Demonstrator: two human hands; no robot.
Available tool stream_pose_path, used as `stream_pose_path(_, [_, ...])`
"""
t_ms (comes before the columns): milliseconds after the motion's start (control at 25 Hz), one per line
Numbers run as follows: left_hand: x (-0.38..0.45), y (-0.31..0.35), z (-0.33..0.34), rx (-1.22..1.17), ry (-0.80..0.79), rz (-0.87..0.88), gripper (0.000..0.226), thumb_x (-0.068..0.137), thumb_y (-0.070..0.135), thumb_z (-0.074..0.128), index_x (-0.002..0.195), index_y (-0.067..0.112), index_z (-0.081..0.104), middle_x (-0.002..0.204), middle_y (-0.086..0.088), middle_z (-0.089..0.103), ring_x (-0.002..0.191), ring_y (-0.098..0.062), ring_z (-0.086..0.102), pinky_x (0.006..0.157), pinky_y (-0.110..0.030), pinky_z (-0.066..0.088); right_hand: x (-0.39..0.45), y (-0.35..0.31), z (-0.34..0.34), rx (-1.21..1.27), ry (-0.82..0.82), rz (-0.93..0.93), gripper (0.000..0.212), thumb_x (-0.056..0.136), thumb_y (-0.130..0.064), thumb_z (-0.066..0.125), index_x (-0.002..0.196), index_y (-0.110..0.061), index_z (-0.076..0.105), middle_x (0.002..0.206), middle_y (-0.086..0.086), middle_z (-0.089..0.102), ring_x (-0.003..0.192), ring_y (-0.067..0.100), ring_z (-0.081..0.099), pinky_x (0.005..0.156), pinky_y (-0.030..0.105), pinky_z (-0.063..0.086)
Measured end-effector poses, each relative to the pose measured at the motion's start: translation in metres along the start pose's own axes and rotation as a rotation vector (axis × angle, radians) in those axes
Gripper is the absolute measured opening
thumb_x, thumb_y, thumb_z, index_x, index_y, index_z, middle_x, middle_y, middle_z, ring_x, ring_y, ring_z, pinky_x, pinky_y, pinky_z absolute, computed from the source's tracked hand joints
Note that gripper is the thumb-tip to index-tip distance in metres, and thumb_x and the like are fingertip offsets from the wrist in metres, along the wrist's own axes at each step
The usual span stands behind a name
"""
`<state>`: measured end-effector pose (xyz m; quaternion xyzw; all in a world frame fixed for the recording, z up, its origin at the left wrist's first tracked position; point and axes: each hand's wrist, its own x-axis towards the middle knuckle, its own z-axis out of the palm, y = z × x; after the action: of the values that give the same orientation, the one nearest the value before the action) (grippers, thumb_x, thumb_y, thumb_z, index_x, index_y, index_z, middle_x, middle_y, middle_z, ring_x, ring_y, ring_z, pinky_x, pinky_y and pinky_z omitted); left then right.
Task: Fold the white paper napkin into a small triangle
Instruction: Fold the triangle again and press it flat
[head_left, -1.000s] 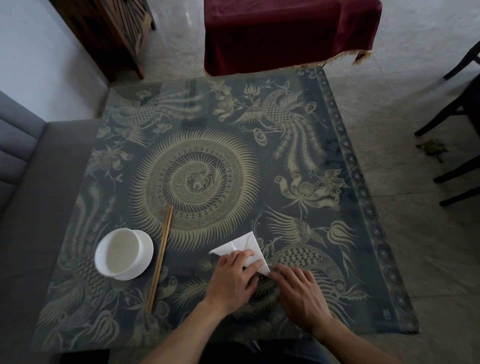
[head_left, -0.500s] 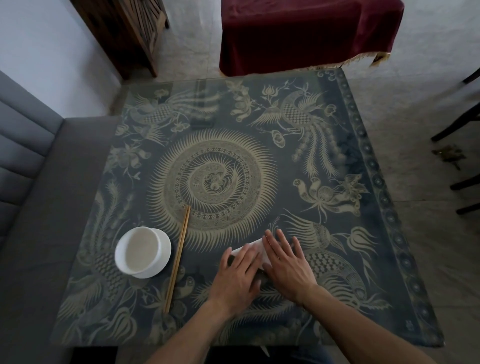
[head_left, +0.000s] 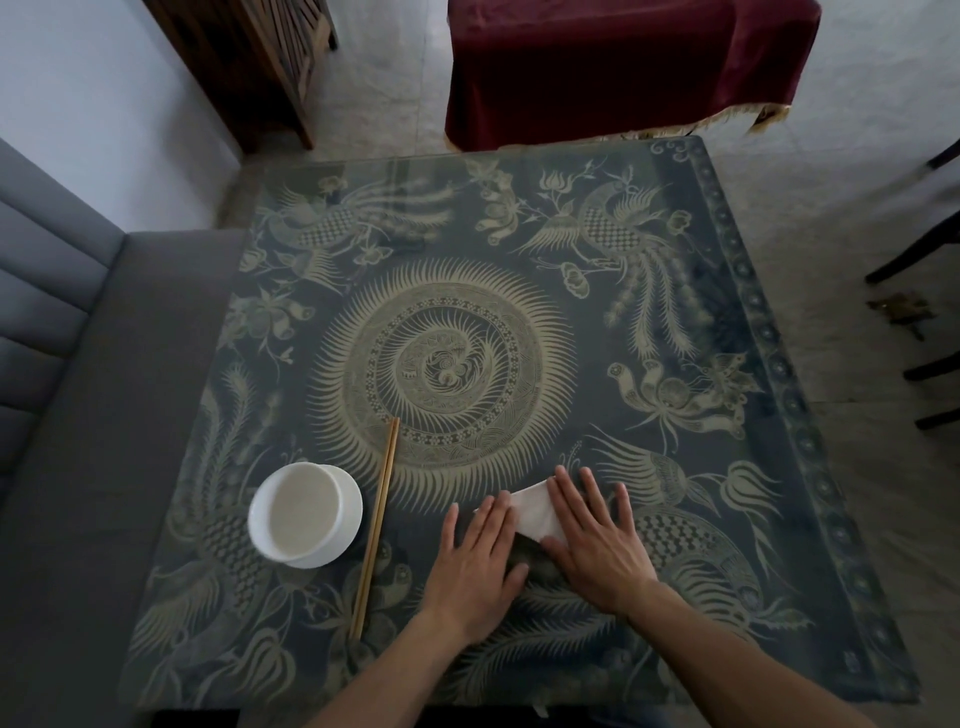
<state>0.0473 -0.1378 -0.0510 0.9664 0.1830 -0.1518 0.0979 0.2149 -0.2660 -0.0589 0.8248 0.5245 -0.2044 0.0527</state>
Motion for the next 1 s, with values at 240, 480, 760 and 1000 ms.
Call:
stream_pose_path(240, [-0.019,-0.02,-0.003,-0.007,-0.007,-0.058,0.066,0.103,0.05,0.023,0.153,0.008,0.02,0.163,-0.006,0.013,0.15,-0.022,0.008,0.113,-0.056,0.007,-0.002,0.0,0.001,0.01,0.001,0.018,0.074,0.099,-0.062,0.016,0.154,-0.017,-0.002,0.163,0.001,-0.006,0.147,0.025,-0.016,0.113,0.06,-0.003])
stream_pose_path(480, [0.022,0.0,-0.017,-0.003,-0.021,0.153,0.068,0.103,0.053,0.016,0.155,0.011,-0.001,0.164,-0.004,-0.008,0.148,-0.017,-0.015,0.116,-0.046,-0.007,-0.004,0.002,-0.003,0.002,-0.028,-0.003,0.074,0.096,-0.064,0.01,0.152,-0.019,-0.011,0.16,0.0,-0.02,0.144,0.024,-0.025,0.112,0.06,-0.009])
stream_pose_path(760, [0.049,0.024,-0.01,-0.001,-0.054,0.203,0.073,0.099,0.059,0.005,0.15,0.014,-0.021,0.157,-0.003,-0.031,0.142,-0.014,-0.033,0.116,-0.042,-0.019,0.001,0.003,-0.005,-0.032,-0.108,-0.044,0.081,0.085,-0.058,0.008,0.146,-0.021,-0.029,0.154,0.001,-0.037,0.135,0.026,-0.042,0.106,0.06,-0.024])
stream_pose_path(1000, [0.028,0.001,-0.003,-0.029,-0.009,0.105,0.071,0.102,0.059,0.008,0.155,0.014,-0.007,0.162,0.0,-0.015,0.147,-0.016,-0.018,0.117,-0.045,-0.007,0.003,0.004,-0.001,0.058,-0.06,-0.03,0.091,0.086,-0.081,0.007,0.149,-0.023,-0.022,0.155,-0.006,-0.033,0.14,0.022,-0.034,0.11,0.059,-0.018])
